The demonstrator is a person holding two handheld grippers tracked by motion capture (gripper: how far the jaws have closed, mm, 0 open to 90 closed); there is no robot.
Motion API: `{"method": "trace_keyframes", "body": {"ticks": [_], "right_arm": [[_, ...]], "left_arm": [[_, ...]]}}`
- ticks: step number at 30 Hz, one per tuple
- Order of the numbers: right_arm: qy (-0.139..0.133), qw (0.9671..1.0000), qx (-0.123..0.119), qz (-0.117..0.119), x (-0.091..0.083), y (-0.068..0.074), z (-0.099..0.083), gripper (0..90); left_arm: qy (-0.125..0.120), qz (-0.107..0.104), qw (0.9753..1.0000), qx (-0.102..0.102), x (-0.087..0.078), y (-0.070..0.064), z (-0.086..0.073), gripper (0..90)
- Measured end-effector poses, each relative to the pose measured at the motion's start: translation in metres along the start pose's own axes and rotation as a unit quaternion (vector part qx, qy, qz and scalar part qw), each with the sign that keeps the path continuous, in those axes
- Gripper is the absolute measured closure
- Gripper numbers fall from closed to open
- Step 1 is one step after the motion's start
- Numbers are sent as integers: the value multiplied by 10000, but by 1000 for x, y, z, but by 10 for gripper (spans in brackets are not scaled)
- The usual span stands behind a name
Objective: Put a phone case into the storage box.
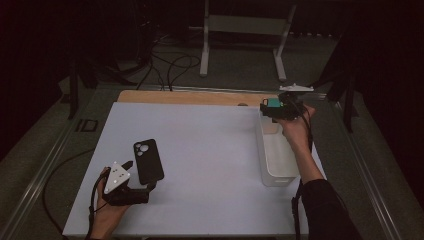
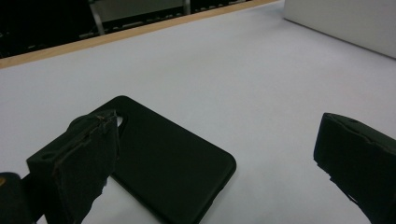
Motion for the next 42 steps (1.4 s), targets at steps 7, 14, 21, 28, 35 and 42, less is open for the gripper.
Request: {"method": "trace_keyframes", "body": {"ticks": [7, 14, 21, 28, 35, 42], "right_arm": [[-81, 9995, -145, 250, -15, 12, 0, 86], [-273, 9959, -261, 826, -45, 42, -9, 86], [-547, 9905, -417, 1189, -71, 68, -12, 86], [-768, 9864, -417, 1394, -90, 84, -22, 86], [-1030, 9818, -394, 1545, -105, 95, -35, 86], [-1206, 9797, -323, 1566, -119, 100, -54, 86]], "left_arm": [[15, 17, 10000, 7, 0, 0, 0, 10], [23, 36, 10000, 8, 1, -1, 0, 10], [42, 63, 10000, 13, 1, 0, 0, 10], [25, 99, 9999, -5, 0, 1, 0, 10], [25, 148, 9999, -47, 0, 3, 0, 10], [22, 169, 9998, -53, 0, 4, 0, 10]]}}
Point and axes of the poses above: each handheld gripper's, and its own axes: x roughly forward along the jaws, z roughly out of its top, y roughly to its left, the point moved 6 cm from there along x, roughly forward along the jaws, and after that the axes turned 14 degrees about -y, right-handed, at the moved point
